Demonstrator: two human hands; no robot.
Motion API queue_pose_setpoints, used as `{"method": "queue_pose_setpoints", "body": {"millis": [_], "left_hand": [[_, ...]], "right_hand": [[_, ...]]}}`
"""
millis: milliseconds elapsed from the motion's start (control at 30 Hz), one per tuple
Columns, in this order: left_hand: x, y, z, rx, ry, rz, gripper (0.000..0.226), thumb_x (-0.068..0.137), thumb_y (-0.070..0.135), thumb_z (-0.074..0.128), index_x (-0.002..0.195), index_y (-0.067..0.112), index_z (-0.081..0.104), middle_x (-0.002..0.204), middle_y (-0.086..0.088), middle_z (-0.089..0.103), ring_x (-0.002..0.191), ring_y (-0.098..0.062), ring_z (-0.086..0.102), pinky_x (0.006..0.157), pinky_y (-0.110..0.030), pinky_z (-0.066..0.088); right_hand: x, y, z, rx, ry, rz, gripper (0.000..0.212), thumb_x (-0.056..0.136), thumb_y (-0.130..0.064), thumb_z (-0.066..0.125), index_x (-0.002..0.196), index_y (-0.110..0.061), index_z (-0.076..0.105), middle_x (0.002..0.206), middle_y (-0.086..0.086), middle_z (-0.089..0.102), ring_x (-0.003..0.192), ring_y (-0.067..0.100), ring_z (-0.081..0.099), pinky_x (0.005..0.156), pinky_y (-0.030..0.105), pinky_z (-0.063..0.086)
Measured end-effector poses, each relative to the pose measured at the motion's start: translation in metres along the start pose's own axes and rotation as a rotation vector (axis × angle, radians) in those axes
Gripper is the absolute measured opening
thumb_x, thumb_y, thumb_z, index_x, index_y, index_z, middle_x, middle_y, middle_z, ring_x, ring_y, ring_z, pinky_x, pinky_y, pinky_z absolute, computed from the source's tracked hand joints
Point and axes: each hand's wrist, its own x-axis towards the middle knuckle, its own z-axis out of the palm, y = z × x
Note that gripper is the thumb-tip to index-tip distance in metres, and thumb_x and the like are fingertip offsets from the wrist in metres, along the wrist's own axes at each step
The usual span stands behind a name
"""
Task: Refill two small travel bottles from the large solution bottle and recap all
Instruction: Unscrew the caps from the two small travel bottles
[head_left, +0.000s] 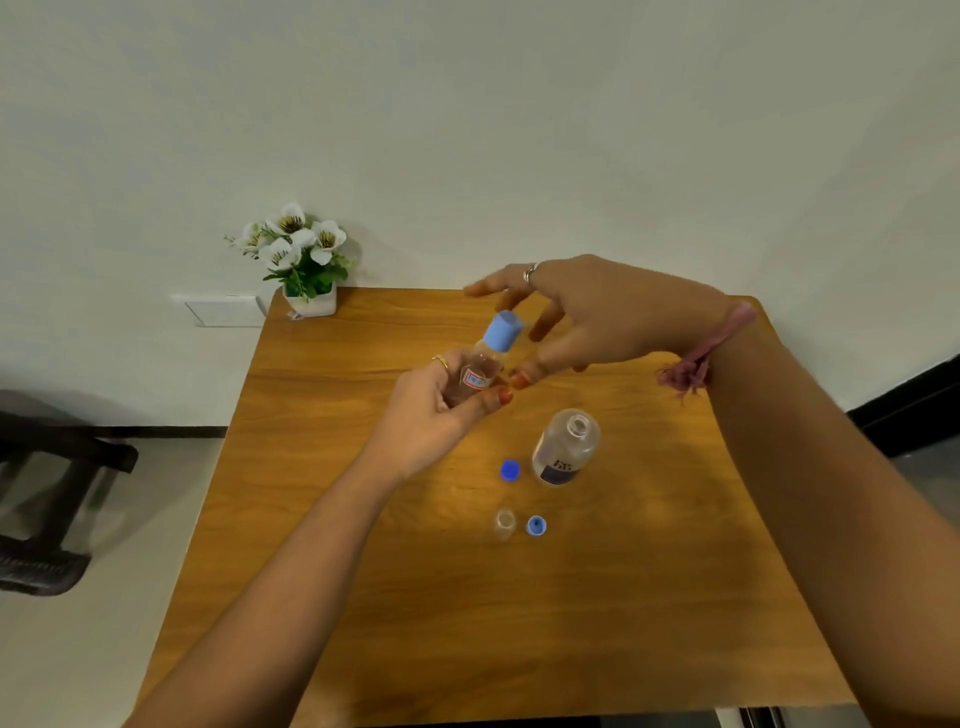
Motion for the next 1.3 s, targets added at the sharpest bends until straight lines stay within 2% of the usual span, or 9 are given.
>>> {"method": "queue_pose_setpoints", "body": {"millis": [133,233,467,567,667,800,900,1167,1300], "left_hand": [[-0.004,-0.004,0.006,0.017,-0.019,0.009,0.029,0.083,0.018,0.072,0.11,0.02,0.062,0.099,0.005,0.072,0.091,-0.002,0.067,0.081,-0.013,0.05],[-0.005,-0.006,0.014,0.006,-0.033,0.025,0.028,0.083,0.014,0.071,0.109,0.017,0.062,0.096,0.006,0.071,0.085,0.006,0.065,0.074,-0.006,0.047],[-0.005,-0.008,0.038,-0.118,-0.123,-0.014,0.032,0.083,0.011,0.071,0.11,0.022,0.058,0.108,0.004,0.071,0.102,-0.006,0.067,0.089,-0.025,0.053],[-0.01,-0.01,0.054,-0.156,-0.115,-0.067,0.043,0.082,0.023,0.073,0.116,0.023,0.048,0.119,0.004,0.067,0.11,-0.02,0.063,0.089,-0.034,0.053],[-0.022,-0.01,0.077,-0.053,-0.028,-0.049,0.038,0.083,0.026,0.072,0.113,0.03,0.049,0.121,0.008,0.061,0.11,-0.008,0.057,0.077,-0.009,0.044],[-0.042,-0.016,0.116,-0.004,0.064,0.0,0.038,0.075,0.026,0.078,0.103,0.037,0.056,0.113,0.02,0.046,0.103,0.013,0.047,0.082,-0.007,0.042],[-0.05,-0.029,0.146,0.109,0.079,-0.067,0.038,0.073,0.033,0.079,0.106,0.037,0.06,0.106,0.024,0.046,0.105,0.003,0.046,0.087,-0.013,0.04],[-0.05,-0.093,0.201,0.364,0.114,-0.275,0.045,0.083,0.033,0.071,0.123,0.019,0.056,0.112,0.009,0.058,0.081,-0.003,0.048,0.068,-0.01,0.037],[-0.048,-0.112,0.214,0.448,0.1,-0.347,0.044,0.087,0.027,0.067,0.126,0.014,0.053,0.125,0.001,0.058,0.1,-0.012,0.057,0.084,-0.02,0.043]], "right_hand": [[0.0,-0.005,0.012,-0.172,0.094,0.042,0.045,0.082,-0.045,0.063,0.115,-0.015,0.06,0.097,0.0,0.065,0.064,0.009,0.063,0.051,0.014,0.052],[-0.012,-0.003,0.009,-0.155,0.043,-0.019,0.047,0.078,-0.031,0.072,0.122,-0.026,0.056,0.112,-0.006,0.06,0.081,0.006,0.062,0.069,0.012,0.048],[-0.032,0.004,0.01,-0.387,0.07,-0.085,0.025,0.085,-0.023,0.065,0.109,-0.016,0.066,0.098,-0.004,0.063,0.082,0.009,0.052,0.069,0.016,0.037],[-0.054,0.019,-0.002,-0.263,0.202,-0.121,0.027,0.08,-0.019,0.069,0.106,-0.024,0.067,0.098,-0.012,0.063,0.089,0.004,0.055,0.075,0.009,0.037],[-0.084,0.041,0.009,-0.016,0.447,-0.037,0.028,0.077,-0.024,0.073,0.101,-0.031,0.063,0.095,-0.022,0.063,0.093,-0.002,0.056,0.076,0.01,0.041],[-0.11,0.094,0.068,0.448,0.658,0.111,0.032,0.075,-0.014,0.076,0.098,-0.029,0.06,0.103,-0.01,0.069,0.096,0.008,0.064,0.079,0.033,0.052],[-0.121,0.132,0.121,0.718,0.751,0.227,0.034,0.076,-0.006,0.075,0.095,-0.03,0.061,0.101,-0.003,0.069,0.094,0.014,0.066,0.079,0.032,0.053],[-0.119,0.194,0.224,0.747,0.627,0.519,0.038,0.079,-0.006,0.071,0.111,-0.021,0.058,0.107,-0.006,0.065,0.102,0.007,0.061,0.085,0.021,0.05],[-0.12,0.205,0.242,0.598,0.519,0.55,0.035,0.08,-0.013,0.07,0.113,-0.022,0.06,0.111,-0.008,0.064,0.106,0.005,0.057,0.092,0.027,0.047]]}}
